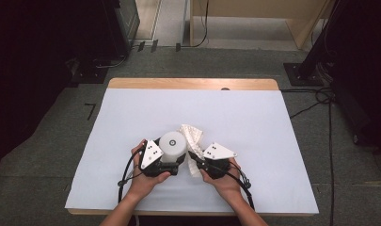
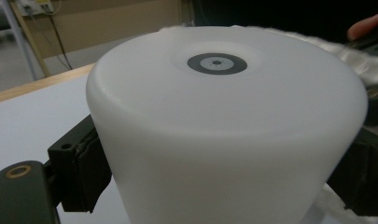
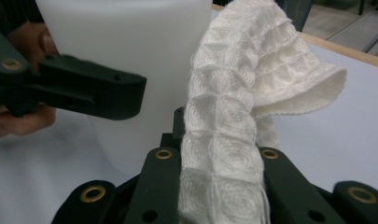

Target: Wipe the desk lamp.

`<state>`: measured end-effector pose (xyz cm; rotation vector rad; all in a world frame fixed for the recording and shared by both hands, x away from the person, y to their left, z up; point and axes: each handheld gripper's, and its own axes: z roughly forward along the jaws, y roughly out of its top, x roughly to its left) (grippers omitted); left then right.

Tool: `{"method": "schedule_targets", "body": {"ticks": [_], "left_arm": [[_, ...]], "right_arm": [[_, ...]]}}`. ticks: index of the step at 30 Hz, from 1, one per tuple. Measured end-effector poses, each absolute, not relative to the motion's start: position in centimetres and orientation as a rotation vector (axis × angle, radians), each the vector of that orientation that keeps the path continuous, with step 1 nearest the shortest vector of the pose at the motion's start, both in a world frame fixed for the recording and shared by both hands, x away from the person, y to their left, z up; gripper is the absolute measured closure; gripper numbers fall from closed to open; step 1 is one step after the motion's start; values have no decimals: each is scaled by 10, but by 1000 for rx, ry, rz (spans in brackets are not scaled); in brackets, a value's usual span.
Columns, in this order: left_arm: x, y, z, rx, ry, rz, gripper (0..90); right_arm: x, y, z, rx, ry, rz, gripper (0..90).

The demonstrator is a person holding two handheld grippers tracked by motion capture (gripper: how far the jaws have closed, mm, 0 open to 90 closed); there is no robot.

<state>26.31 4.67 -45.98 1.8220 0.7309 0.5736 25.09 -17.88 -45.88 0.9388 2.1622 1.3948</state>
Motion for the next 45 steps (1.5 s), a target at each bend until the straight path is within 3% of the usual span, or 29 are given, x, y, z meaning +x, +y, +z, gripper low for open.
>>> {"method": "schedule_targets", "body": {"ticks": [3,13,18,25,30,34,40,45], "left_arm": [[264,46,-464,1831,736,618,87],[270,52,-471,1826,790,571,83],[268,50,-468,1797,835,571,41],[258,29,-475,1781,1049,673,38],[254,27,-476,1766,1075,714,81],[258,35,-472,1748,1023,647,83],[269,64,-452,1672,828,359,83],[270,68,-447,1681,772,325,83]], "right_arm": [[251,-182,-458,951,2150,1394,791],[253,-185,-458,965,2138,1392,790],[254,-187,-458,976,2138,1390,790],[254,-188,-458,984,2134,1391,790],[254,-188,-458,975,2132,1391,789],[254,-188,-457,981,2132,1395,790],[251,-184,-457,961,2139,1433,789],[247,-179,-455,936,2148,1452,790]]}}
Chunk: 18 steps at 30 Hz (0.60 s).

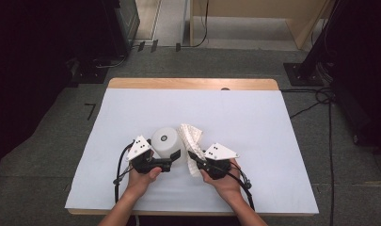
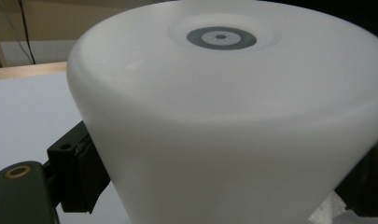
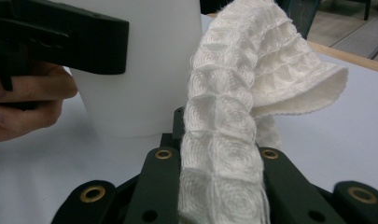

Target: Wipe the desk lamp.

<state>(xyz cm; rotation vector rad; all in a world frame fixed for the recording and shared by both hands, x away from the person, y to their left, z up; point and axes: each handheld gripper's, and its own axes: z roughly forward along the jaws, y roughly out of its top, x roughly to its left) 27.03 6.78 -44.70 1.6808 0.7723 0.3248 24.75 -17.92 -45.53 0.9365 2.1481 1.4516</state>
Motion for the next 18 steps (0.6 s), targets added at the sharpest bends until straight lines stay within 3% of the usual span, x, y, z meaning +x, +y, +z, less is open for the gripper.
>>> {"method": "schedule_targets", "body": {"ticks": [18], "left_arm": [[269,51,-456,1811,729,334,83]], "right_arm": [[236,-183,-433,880,2049,1507,790]]}}
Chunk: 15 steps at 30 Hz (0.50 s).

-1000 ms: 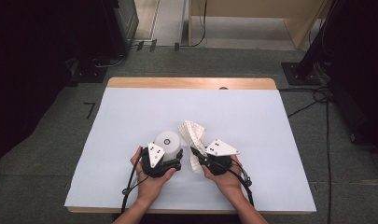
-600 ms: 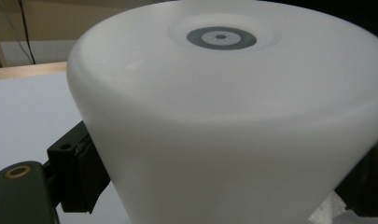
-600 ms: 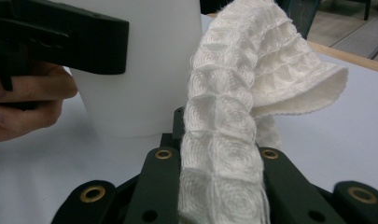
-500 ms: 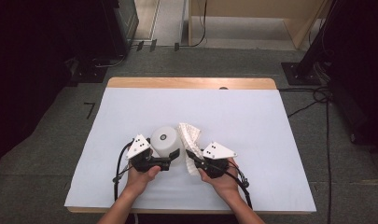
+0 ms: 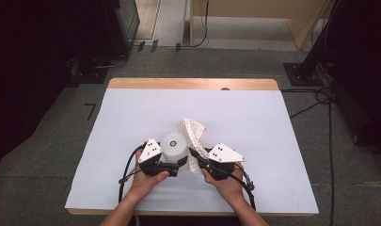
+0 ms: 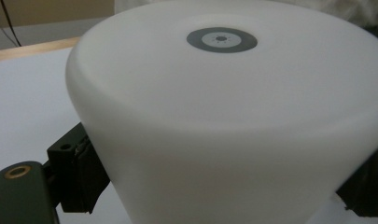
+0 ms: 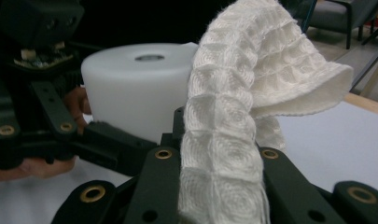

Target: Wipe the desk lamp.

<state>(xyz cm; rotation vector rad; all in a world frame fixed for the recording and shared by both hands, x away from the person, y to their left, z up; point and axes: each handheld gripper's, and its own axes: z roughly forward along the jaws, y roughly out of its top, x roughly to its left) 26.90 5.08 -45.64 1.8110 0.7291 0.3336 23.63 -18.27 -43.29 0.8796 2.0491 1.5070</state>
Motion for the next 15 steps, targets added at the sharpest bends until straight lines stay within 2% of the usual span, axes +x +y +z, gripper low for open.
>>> {"method": "schedule_targets", "body": {"ticks": [8,15], "left_arm": [[273,64,-449,1765,750,355,84],[270,54,-455,1832,696,358,84]], "right_arm": [[243,-170,-458,915,2155,1421,789],[242,-175,-452,910,2111,1433,789]]}}
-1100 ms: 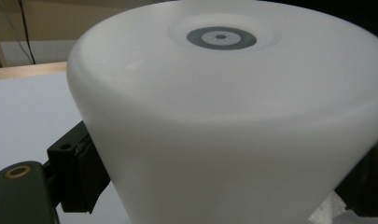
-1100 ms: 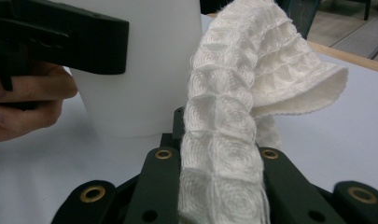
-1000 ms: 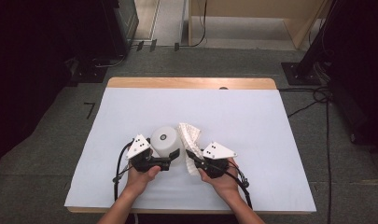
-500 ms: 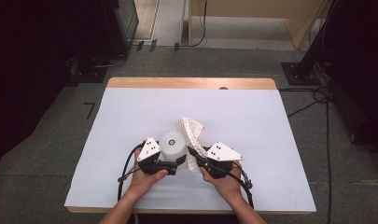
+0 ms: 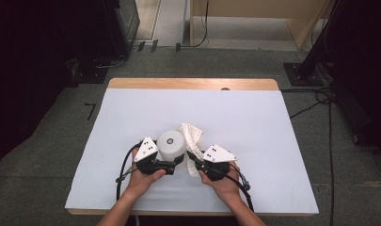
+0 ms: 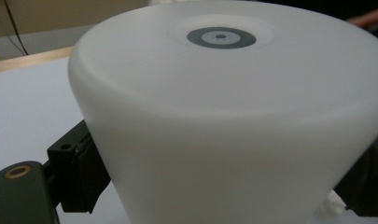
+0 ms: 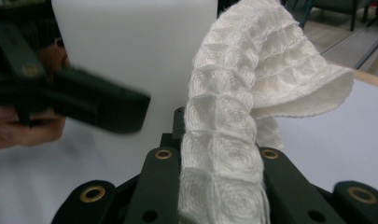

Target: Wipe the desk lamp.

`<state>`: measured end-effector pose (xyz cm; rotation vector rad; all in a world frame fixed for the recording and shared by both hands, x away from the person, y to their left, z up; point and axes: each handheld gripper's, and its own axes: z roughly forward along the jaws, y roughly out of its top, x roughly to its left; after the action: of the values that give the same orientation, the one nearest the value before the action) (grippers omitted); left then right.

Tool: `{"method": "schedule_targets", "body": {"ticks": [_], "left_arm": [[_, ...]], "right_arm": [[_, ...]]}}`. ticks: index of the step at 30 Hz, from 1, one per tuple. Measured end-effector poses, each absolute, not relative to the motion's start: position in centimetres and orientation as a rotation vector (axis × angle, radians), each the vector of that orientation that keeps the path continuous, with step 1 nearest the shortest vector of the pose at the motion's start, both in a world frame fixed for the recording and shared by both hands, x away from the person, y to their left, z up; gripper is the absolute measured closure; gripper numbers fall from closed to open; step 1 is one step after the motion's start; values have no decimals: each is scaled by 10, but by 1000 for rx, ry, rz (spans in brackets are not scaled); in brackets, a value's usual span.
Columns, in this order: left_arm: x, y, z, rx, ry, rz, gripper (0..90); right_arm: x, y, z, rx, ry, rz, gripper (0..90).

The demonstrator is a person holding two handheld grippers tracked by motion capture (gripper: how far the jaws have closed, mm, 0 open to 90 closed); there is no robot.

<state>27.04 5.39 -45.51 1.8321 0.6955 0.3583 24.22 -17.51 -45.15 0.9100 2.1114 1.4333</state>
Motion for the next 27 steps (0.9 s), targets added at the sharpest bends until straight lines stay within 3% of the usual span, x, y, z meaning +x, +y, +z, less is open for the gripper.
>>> {"method": "schedule_targets", "body": {"ticks": [9,19,27], "left_arm": [[270,48,-462,1870,675,379,83],[273,61,-454,1782,692,372,83],[271,51,-465,1862,665,492,83]], "right_arm": [[236,-180,-440,881,2029,1472,790],[241,-171,-459,916,2109,1416,790],[246,-180,-458,960,2081,1411,789]]}}
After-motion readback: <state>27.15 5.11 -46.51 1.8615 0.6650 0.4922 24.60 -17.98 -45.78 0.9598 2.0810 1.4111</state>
